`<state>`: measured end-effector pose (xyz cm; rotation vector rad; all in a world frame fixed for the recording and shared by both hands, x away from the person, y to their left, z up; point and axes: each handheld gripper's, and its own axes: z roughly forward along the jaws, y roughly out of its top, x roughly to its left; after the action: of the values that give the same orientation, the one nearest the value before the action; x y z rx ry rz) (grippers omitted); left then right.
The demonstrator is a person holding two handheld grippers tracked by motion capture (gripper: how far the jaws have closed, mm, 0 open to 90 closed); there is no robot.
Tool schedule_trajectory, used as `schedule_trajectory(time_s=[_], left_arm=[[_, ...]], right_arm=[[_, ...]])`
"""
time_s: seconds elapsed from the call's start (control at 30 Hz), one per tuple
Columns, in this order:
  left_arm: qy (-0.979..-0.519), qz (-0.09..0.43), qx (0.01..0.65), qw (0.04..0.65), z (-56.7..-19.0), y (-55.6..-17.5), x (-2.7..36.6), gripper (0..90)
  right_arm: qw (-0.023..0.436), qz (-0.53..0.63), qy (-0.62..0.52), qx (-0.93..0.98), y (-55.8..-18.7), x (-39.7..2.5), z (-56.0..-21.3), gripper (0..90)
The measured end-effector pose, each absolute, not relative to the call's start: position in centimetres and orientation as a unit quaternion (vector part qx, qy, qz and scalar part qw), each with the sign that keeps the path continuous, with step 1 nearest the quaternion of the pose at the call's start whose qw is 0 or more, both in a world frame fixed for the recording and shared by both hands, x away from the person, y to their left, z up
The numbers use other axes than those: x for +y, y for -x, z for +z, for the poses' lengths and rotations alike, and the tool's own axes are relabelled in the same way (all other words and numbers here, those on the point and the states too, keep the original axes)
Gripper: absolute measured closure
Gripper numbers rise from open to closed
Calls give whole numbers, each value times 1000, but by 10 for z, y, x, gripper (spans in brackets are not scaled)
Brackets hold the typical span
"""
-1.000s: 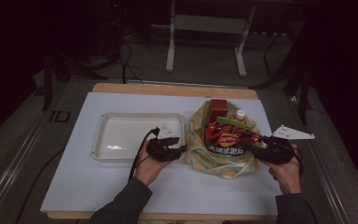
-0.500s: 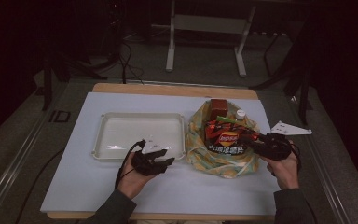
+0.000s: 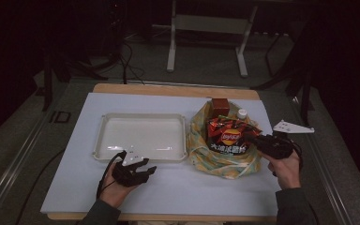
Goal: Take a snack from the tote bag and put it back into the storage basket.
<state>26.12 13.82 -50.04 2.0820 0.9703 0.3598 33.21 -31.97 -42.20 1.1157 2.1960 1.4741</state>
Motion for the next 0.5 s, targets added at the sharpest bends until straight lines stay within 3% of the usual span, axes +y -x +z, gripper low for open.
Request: schedule_trajectory(time_s=[0.5], left_arm=[[-814,148,392,401,-512,-258,154,558]], right_arm=[[115,535,-387,743,-332,-317,-415,900]])
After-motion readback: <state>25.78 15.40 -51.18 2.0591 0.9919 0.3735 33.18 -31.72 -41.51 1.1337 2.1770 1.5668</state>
